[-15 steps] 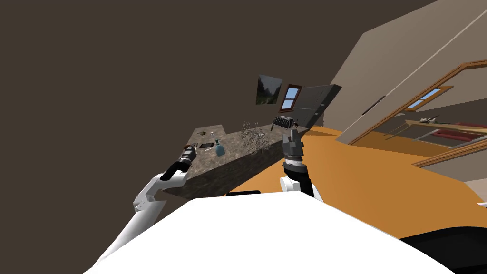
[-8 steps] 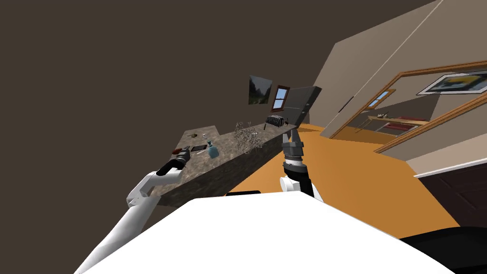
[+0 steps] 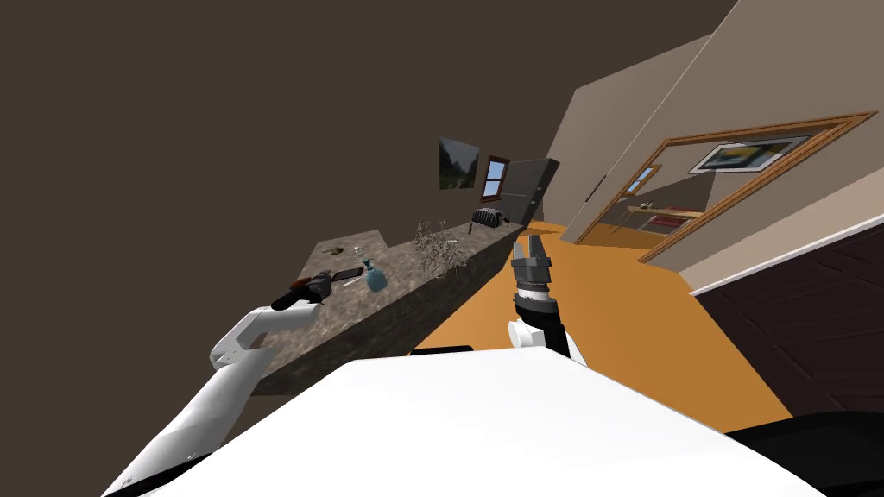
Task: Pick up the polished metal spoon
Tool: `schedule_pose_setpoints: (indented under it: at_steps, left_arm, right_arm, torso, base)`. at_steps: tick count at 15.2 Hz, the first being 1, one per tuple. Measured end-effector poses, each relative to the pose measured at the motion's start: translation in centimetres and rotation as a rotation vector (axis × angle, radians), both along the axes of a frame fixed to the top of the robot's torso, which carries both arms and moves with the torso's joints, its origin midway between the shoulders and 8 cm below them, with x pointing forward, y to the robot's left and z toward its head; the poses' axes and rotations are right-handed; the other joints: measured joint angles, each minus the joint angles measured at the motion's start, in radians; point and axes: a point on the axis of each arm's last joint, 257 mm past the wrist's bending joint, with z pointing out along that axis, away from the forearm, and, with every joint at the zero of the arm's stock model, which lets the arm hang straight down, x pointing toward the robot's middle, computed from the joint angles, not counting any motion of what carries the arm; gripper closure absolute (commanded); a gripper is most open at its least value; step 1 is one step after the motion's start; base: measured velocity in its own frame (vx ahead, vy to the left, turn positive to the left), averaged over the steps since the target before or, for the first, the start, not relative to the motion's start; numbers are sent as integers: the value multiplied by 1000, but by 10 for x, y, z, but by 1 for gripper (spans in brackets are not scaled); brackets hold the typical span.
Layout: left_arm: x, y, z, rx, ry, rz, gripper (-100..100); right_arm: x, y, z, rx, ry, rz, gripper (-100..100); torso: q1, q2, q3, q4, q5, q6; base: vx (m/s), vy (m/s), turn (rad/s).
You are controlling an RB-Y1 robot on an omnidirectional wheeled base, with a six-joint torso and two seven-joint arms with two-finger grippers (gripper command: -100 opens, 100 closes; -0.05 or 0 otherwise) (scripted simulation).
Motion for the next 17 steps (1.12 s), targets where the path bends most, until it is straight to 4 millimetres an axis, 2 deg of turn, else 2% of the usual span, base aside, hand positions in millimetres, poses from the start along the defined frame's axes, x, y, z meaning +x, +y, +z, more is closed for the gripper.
schedule_pose_setpoints:
  at_steps: [3, 5, 7, 11, 17]
  left_arm:
    - [-6, 23, -9, -19, 51, 64, -100]
    - [-13, 47, -10, -36, 81, 112, -100]
    - [-21, 54, -16, -49, 110, 140, -100]
    - [-35, 83, -18, -90, 164, 223, -100]
    - [-66, 117, -29, -171, 246, 348, -100]
  right_arm:
    - [0, 0, 0, 0, 0, 0, 0]
    - [0, 0, 0, 0, 0, 0, 0]
    - [0, 0, 0, 0, 0, 0, 0]
    - [0, 0, 0, 0, 0, 0, 0]
    - [0, 0, 0, 0, 0, 0, 0]
  torso:
    - [0, 0, 0, 0, 0, 0]
    - [0, 0, 0, 0, 0, 1]
    - [1, 0, 0, 0, 0, -1]
    - [0, 0, 0, 0, 0, 1]
    - [1, 0, 0, 0, 0, 0]
  base:
    - [-12, -18, -188]
    - [-5, -10, -193]
    - [0, -3, -92]
    - [-11, -18, -152]
    - [-2, -10, -155]
